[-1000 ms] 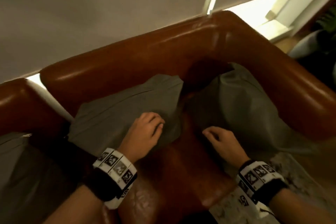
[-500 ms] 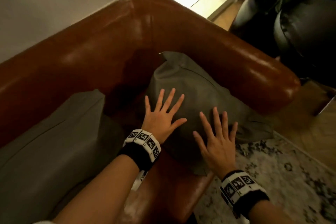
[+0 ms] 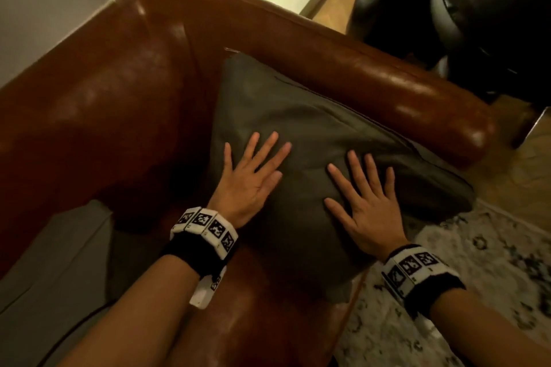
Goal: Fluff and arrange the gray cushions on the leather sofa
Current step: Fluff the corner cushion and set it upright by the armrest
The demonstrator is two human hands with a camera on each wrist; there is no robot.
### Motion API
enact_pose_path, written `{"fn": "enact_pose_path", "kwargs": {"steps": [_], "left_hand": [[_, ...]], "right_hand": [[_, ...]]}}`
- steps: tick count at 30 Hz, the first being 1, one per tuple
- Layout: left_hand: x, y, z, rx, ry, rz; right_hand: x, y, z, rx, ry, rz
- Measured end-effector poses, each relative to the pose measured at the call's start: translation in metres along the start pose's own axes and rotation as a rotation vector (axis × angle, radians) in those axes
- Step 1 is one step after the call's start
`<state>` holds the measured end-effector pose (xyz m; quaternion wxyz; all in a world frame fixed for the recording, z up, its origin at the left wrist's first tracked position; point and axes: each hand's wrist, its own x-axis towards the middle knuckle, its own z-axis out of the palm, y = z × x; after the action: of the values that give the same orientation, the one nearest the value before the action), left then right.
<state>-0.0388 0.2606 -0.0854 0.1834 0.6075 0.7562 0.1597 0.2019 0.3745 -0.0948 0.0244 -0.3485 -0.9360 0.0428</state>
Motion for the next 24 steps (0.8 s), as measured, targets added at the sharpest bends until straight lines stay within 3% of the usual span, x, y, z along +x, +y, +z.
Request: {"fn": "enact_pose_path", "kwargs": {"steps": [2,3,6,8,10,11,14,16,19,20,22,24], "left_hand": [[-0.014,-0.013,-0.009,-0.138,0.228,-0.08],[-0.021,-0.021,-0.011,-0.143,0.291,-0.166],[-0.03,-0.027,-0.02,-0.396,0.235,-0.473],[-0.026,-0.026,-0.025,-0.676,0.157,-0.588],[-0.026,-0.022,-0.027,-0.678,0.122,-0.642],[-0.026,-0.02,-0.028,-0.599,0.141,-0.662],[-0.025,-0.01,-0.038,-0.323,0.211,-0.661],[-0.022,-0.013,-0.038,-0.241,0.145,-0.654],[-0.021,-0.026,-0.018,-0.512,-0.138,-0.715],[-0.02,-0.03,-0.013,-0.636,-0.162,-0.74],[-0.01,-0.033,-0.01,-0.783,-0.09,-0.755],[0.009,-0.034,-0.012,-0.807,-0.014,-0.746]], "right_hand": [[-0.015,0.002,-0.006,0.002,0.083,0.007],[-0.027,0.002,-0.009,0.024,0.139,0.085],[-0.077,0.0,-0.01,0.242,0.34,0.663],[-0.095,-0.007,-0.005,0.778,0.345,0.996],[-0.093,-0.022,-0.003,1.336,0.258,1.127],[-0.089,-0.03,-0.006,1.43,0.206,1.15],[-0.081,-0.032,-0.013,1.338,0.239,1.179],[-0.084,-0.028,-0.012,1.306,0.232,1.232],[-0.094,-0.031,0.002,1.217,-0.005,1.387],[-0.096,-0.031,0.007,1.179,-0.059,1.421],[-0.091,-0.033,0.008,1.039,0.062,1.434],[-0.078,-0.044,-0.007,0.762,0.235,1.302]]}}
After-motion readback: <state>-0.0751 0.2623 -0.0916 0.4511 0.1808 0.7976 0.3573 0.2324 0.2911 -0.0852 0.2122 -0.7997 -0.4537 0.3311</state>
